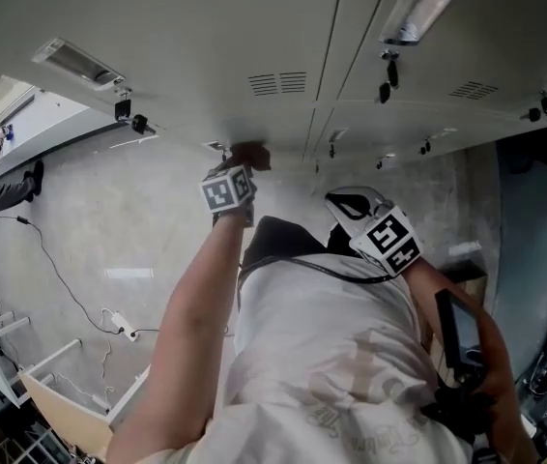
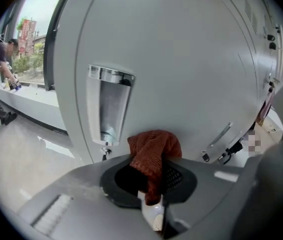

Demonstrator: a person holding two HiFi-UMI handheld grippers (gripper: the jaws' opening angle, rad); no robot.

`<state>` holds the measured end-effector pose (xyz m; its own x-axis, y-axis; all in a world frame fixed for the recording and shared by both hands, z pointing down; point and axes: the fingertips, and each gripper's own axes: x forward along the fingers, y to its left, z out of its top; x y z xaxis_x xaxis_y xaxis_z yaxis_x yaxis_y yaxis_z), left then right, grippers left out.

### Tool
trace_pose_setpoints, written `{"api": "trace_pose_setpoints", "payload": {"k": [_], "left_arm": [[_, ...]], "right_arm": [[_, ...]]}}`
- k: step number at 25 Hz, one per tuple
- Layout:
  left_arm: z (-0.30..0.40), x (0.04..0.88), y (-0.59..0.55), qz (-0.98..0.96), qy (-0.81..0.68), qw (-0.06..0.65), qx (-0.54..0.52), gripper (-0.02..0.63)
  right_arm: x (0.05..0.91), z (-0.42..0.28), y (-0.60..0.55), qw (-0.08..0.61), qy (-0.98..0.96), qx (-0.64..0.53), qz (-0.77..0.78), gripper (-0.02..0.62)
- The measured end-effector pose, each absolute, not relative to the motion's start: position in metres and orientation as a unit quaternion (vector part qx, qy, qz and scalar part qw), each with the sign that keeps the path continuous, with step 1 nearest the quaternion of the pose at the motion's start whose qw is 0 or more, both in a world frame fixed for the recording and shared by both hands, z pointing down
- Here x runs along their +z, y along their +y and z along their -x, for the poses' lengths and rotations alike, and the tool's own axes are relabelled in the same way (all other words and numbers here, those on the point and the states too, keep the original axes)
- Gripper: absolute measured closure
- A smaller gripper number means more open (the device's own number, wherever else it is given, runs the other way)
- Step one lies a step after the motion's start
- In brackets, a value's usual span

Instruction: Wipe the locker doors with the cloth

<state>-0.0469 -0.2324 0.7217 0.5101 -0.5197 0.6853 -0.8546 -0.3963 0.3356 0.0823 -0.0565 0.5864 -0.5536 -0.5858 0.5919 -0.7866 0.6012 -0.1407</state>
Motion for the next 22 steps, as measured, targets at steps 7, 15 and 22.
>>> {"api": "trace_pose_setpoints", "payload": {"k": [7, 15, 22], "left_arm": [[0.109, 0.709, -0.243, -0.77, -0.488, 0.367, 0.183, 0.561], [0.189, 0.691, -0.242, -0.773, -0.541, 0.246, 0.222, 0.561], [0.177, 0.724, -0.233, -0.802, -0.461, 0.196, 0.325, 0.56]], "right_arm": [[0.587, -0.067, -0.059, 0.256, -0.859, 0.2, -0.396, 0.588], [0.587, -0.044, -0.055, 0.259, -0.861, 0.21, -0.384, 0.588], [0.601, -0.036, -0.048, 0.266, -0.857, 0.216, -0.386, 0.588]]}}
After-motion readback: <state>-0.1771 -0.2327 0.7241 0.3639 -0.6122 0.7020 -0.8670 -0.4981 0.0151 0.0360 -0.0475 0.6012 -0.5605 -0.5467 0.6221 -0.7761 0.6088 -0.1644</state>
